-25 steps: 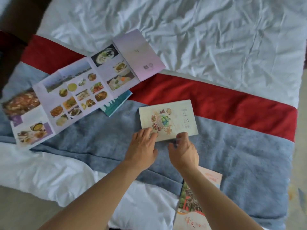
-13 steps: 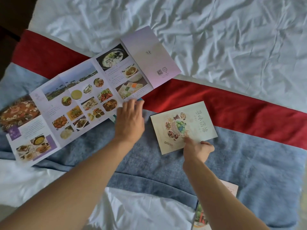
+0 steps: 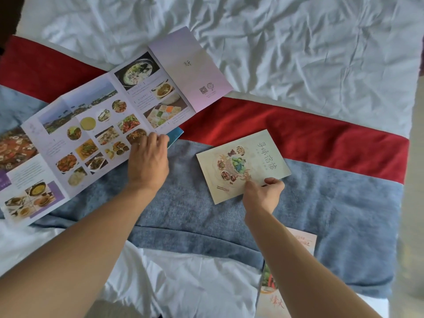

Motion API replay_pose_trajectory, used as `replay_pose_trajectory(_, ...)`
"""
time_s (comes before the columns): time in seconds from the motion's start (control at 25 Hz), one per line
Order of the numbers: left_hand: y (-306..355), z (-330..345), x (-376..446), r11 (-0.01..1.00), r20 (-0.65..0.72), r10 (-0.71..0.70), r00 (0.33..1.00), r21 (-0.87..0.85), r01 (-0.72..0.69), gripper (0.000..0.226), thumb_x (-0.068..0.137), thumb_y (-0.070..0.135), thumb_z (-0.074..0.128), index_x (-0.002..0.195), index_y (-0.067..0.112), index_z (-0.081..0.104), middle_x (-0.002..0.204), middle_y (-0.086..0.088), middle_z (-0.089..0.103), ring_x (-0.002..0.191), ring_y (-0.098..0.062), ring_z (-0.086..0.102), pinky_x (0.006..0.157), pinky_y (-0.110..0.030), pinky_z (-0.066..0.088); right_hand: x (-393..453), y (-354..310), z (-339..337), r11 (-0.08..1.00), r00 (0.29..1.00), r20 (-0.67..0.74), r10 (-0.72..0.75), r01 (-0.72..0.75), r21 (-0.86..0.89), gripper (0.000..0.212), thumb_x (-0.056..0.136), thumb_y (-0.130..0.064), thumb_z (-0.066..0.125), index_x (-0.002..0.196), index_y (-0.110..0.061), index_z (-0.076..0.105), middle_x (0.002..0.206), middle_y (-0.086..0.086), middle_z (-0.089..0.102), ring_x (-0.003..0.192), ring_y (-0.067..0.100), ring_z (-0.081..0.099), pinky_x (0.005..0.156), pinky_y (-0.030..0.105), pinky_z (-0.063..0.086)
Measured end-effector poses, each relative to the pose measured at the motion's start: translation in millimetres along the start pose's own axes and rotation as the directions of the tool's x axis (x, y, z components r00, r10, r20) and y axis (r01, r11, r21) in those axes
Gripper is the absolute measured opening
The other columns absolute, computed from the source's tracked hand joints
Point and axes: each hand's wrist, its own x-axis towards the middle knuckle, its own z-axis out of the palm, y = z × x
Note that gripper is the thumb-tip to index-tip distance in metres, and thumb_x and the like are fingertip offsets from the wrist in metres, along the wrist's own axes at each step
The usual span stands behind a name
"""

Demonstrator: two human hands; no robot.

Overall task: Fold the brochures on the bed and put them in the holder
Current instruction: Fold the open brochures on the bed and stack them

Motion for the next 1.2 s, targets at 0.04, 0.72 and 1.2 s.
replay_pose_trajectory(0.04,-3.3,0.0,-1.0,1.0,0.002,0.009,1.0,0.024,-0.009,0.027,0.087,0.004,0.059,0.112,0.007,0.05,0.103,-0.017,0.057,0.095,-0.034,0.055,0.078,-0.045,0.048,-0.8,1.7,-2.1,1.0,1.0,0.004,-0.009,0.009,-0.012,0.034,0.083,-0.009,0.061,0.103,-0.024,0.039,0.094,-0.003,0.054,0.082,0.017,0.058,0.068,0.036,0.05)
replay_pose_trajectory(0.72,67.4,30.3,-114.9,0.914,-0.107,0.399,0.911,-0.03,-0.404,0.032,0.072,-0.006,0.06,0.097,0.012,0.05,0.082,-0.007,0.047,0.072,-0.026,0.046,0.061,-0.039,0.042,2.5,37.1,-62.5,0.996,0.995,-0.065,-0.071,0.067,-0.063,0.03,0.081,-0.005,0.049,0.102,-0.025,0.042,0.09,-0.005,0.055,0.082,0.019,0.06,0.059,0.033,0.047)
replay_pose_trajectory(1.2,121.2,33.3,-124.0,0.832,0.196,-0.34,0.92,-0.393,0.391,0.112,0.064,0.084,0.06,0.146,0.014,0.029,0.162,-0.017,0.013,0.15,-0.039,0.009,0.106,-0.074,0.019,0.9,61.7,-74.6,0.999,0.998,-0.034,-0.05,0.05,-0.011,0.032,0.082,-0.005,0.05,0.102,-0.029,0.047,0.087,-0.009,0.06,0.074,0.004,0.057,0.054,0.023,0.043)
